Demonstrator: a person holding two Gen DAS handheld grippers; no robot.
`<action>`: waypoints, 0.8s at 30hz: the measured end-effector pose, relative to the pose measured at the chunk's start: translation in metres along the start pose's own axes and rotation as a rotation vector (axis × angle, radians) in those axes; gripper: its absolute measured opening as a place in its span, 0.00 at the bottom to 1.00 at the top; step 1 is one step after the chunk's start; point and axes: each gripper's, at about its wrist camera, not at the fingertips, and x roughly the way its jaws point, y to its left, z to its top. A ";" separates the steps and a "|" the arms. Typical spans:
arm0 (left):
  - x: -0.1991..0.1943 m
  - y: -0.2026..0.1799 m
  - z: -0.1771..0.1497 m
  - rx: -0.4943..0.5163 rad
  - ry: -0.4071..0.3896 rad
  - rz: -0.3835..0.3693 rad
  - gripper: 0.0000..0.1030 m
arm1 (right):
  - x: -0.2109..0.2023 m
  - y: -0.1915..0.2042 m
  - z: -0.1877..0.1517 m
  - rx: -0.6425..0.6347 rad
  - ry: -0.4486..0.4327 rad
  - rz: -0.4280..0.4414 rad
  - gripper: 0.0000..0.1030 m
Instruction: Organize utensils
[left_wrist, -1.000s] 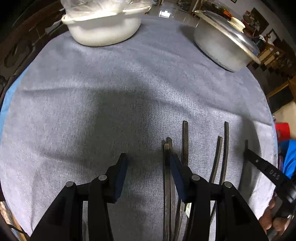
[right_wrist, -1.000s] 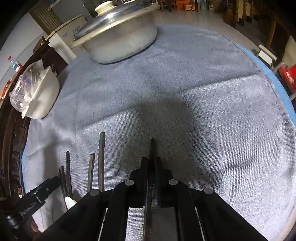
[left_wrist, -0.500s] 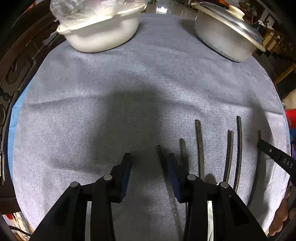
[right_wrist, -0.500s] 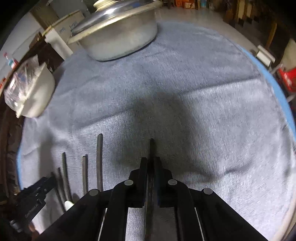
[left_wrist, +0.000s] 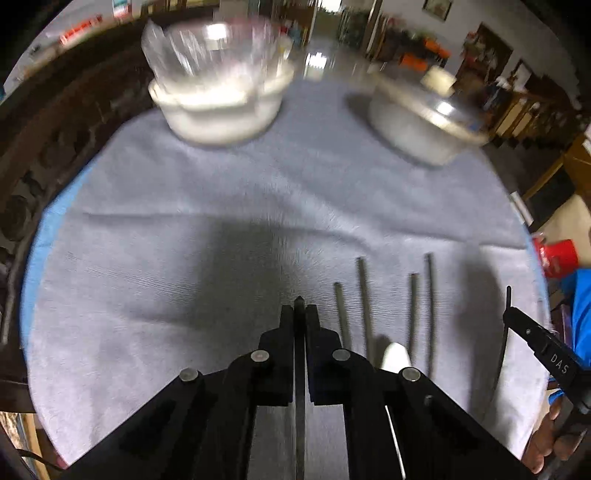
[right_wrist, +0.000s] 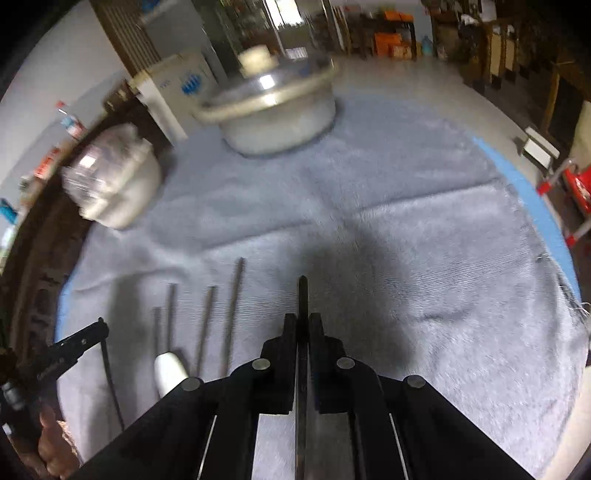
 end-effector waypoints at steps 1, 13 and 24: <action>-0.013 0.002 -0.004 -0.001 -0.023 -0.015 0.05 | -0.010 0.000 -0.003 -0.002 -0.029 0.017 0.07; -0.188 -0.001 -0.076 0.018 -0.434 -0.087 0.05 | -0.166 0.032 -0.096 -0.071 -0.520 0.104 0.06; -0.283 0.004 -0.121 0.016 -0.648 -0.132 0.05 | -0.281 0.066 -0.147 -0.095 -0.834 0.131 0.06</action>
